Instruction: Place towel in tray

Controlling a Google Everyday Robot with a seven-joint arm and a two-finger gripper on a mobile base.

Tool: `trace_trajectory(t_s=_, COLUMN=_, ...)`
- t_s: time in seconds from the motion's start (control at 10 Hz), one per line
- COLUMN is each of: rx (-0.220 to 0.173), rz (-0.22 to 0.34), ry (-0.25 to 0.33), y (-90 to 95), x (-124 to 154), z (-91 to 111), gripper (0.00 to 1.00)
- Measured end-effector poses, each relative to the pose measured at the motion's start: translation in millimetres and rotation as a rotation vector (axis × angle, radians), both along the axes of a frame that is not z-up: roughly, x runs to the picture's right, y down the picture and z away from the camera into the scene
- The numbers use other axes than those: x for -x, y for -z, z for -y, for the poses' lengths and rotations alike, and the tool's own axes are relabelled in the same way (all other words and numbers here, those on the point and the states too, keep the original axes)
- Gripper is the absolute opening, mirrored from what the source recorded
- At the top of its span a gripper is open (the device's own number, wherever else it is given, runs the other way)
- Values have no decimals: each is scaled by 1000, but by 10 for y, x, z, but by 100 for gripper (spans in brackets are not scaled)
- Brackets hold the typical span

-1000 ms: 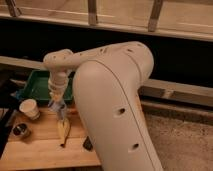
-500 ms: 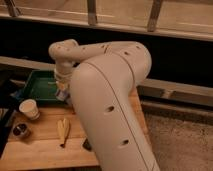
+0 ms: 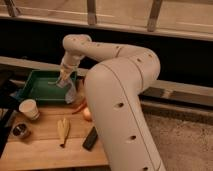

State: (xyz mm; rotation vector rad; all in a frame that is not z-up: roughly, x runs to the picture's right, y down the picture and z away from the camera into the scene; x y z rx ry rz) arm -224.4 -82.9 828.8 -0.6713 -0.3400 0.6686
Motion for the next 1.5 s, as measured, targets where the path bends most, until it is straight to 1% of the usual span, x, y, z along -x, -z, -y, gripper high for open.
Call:
trace_trajectory(t_s=0.2, rx=9, rz=103, ry=-29, y=-22, x=299, z=-49, gripper=0)
trace_trajectory(t_s=0.3, rx=28, rz=161, ry=-30, y=-81, x=556, z=-141, gripper=0)
trace_trajectory(t_s=0.4, rx=43, rz=197, ry=-35, y=-151, x=695, z=-215, gripper=0)
trace_trajectory(t_s=0.5, rx=53, rz=236, ry=-53, y=-268, x=796, z=-283, gripper=1)
trace_trajectory(t_s=0.6, rx=51, rz=251, ry=-62, y=-322, x=833, z=-289, gripper=5)
trace_trajectory(t_s=0.7, rx=43, rz=268, ry=-65, y=-323, x=900, z=-299, gripper=14)
trace_trajectory(t_s=0.8, rx=33, rz=274, ry=-71, y=-308, x=901, z=-281, gripper=24)
trace_trajectory(t_s=0.9, rx=22, rz=274, ry=-79, y=-285, x=860, z=-253, gripper=36)
trace_trajectory(t_s=1.1, rx=14, rz=274, ry=-94, y=-271, x=795, z=-263, gripper=51)
trace_trajectory(t_s=1.2, rx=14, rz=273, ry=-94, y=-273, x=793, z=-265, gripper=53)
trace_trajectory(t_s=1.5, rx=14, rz=275, ry=-92, y=-267, x=814, z=-271, gripper=53)
